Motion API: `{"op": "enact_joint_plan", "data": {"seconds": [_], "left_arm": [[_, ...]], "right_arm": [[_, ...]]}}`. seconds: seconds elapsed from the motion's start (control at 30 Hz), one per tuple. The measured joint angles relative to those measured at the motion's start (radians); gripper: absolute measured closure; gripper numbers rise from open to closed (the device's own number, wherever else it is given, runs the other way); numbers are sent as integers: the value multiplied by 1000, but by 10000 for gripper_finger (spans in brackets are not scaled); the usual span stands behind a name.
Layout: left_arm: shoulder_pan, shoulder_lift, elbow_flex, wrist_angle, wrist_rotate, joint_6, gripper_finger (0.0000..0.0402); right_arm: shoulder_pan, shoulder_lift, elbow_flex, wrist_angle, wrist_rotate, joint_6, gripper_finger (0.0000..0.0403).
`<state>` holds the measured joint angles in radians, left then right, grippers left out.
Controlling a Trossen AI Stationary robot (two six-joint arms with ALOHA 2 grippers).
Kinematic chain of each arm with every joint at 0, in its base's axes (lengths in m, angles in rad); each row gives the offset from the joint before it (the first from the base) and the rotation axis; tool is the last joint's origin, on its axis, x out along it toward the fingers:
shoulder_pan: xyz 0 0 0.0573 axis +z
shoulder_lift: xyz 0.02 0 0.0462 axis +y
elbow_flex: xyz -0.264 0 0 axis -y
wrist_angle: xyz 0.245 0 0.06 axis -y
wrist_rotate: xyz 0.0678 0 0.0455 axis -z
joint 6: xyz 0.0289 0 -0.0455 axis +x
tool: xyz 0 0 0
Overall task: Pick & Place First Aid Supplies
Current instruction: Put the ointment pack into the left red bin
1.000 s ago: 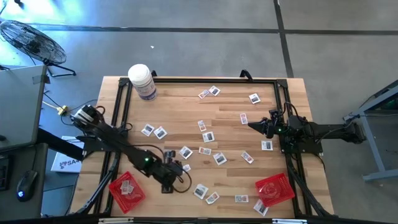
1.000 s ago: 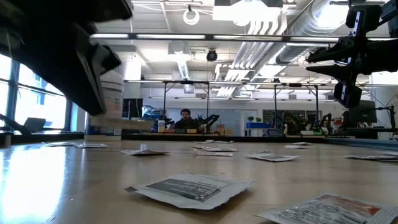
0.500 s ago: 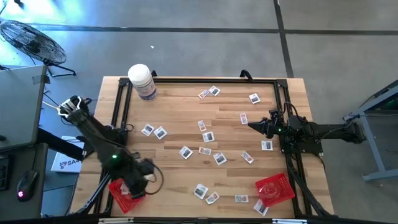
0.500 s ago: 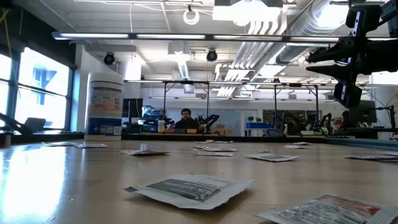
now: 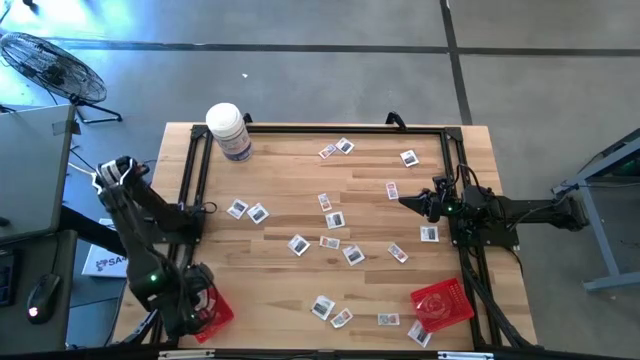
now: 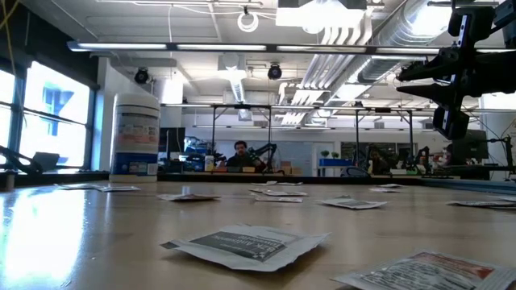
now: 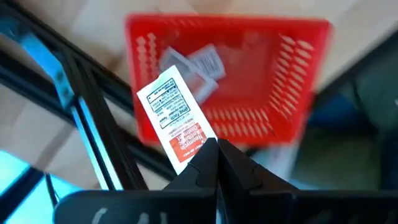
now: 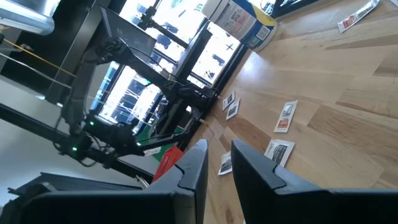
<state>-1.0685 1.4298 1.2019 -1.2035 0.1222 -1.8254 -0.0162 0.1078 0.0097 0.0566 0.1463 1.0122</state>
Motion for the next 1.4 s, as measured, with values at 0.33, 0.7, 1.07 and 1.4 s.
{"op": "enact_joint_plan", "data": {"seconds": [0.33, 0.7, 1.07, 1.4], "left_arm": [[1, 24, -179, 217, 27, 22, 401], [2, 24, -251, 275, -13, 21, 400], [2, 22, -251, 281, 3, -4, 306], [89, 14, -127, 294, -219, 159, 291]], "right_arm": [[0, 1, 0, 0, 0, 0, 339], [0, 1, 0, 0, 0, 0, 339], [0, 1, 0, 0, 0, 0, 339], [0, 1, 0, 0, 0, 0, 339]]}}
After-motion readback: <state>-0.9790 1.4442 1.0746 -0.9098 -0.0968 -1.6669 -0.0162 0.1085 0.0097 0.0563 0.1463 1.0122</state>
